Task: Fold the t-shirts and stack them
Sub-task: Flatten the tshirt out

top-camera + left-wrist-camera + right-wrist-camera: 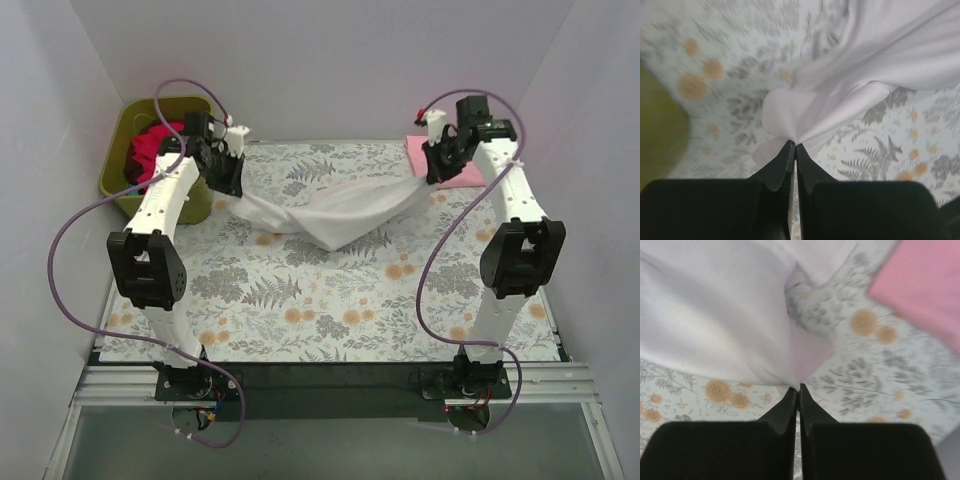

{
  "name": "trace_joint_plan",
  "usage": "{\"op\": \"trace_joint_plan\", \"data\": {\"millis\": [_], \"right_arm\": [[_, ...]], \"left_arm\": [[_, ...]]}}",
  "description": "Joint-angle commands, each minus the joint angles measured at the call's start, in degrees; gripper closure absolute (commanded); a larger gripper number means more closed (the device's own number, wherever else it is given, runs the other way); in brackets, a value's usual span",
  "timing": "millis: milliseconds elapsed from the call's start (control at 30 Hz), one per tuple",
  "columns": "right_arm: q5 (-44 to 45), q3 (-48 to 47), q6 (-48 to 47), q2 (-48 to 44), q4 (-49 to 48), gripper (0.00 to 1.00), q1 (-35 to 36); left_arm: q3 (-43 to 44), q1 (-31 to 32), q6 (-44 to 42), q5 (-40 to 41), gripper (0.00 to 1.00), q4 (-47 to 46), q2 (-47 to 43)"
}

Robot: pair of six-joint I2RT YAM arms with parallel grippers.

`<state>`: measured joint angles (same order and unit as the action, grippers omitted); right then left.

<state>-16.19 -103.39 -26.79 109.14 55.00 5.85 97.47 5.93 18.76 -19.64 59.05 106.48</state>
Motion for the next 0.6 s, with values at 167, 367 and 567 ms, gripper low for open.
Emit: {"op": "trace_joint_plan", "data": {"millis": [167,367,567], "right_arm": [[2.6,-26.9,-2.6,3.5,8.5,0.99,-4.5],[2.4,-14.0,-5.6,-8.4,8.3,0.99,-8.5],[1.5,11.2,-13.3,-18.8,8.3,0.99,-9.1]], "left_arm": [[23.5,-3.0,7.2,-6.3,1.0,2.8,-0.8],[17.4,-5.8,5.8,-7.0,1.0,3.8,-14.1],[-9.4,-5.8,-7.3,-5.3,1.0,5.3,-30.5]]}}
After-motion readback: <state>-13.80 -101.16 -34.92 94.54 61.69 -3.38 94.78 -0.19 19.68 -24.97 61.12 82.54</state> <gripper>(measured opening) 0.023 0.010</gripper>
